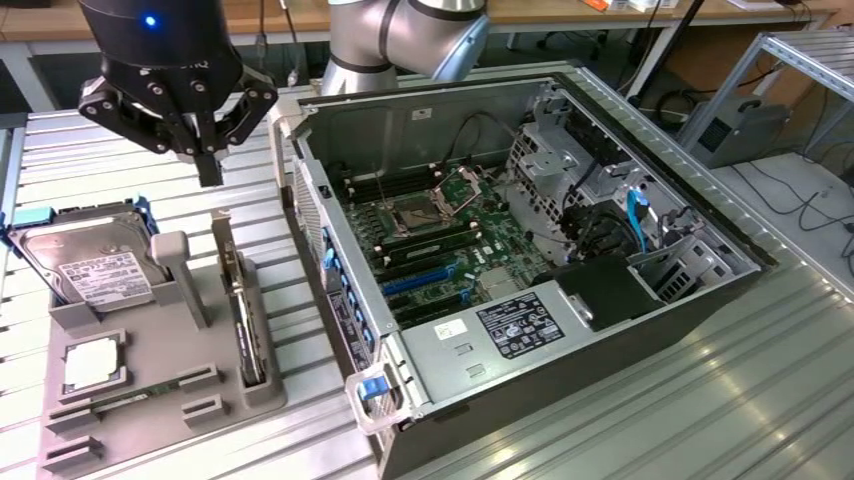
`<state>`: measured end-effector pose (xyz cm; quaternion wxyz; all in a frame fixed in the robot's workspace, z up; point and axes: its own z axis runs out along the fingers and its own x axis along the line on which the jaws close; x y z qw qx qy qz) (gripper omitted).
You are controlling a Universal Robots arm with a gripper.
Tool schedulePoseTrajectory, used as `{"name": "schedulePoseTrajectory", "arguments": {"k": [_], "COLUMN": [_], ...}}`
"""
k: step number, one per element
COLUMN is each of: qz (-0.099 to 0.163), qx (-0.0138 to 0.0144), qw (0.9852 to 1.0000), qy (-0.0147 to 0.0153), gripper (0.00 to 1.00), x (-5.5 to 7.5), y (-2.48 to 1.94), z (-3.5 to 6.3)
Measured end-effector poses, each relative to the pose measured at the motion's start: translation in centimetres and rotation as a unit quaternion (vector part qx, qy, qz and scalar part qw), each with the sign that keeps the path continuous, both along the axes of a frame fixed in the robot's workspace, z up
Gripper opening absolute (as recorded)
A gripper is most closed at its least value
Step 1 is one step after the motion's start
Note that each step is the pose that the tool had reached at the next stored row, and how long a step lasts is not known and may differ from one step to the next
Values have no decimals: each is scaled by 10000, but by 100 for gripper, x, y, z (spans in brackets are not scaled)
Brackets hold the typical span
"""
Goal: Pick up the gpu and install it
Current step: 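Reach for the gpu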
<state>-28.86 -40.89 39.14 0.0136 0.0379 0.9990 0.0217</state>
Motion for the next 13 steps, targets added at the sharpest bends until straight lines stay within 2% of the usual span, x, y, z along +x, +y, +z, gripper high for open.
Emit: {"name": "schedulePoseTrajectory", "arguments": {"k": [13], "qz": [0], "qx": [1], "qw": [10000], "qy": [0], "gripper": [11], "x": [-49], "y": [-286], "z": [0]}}
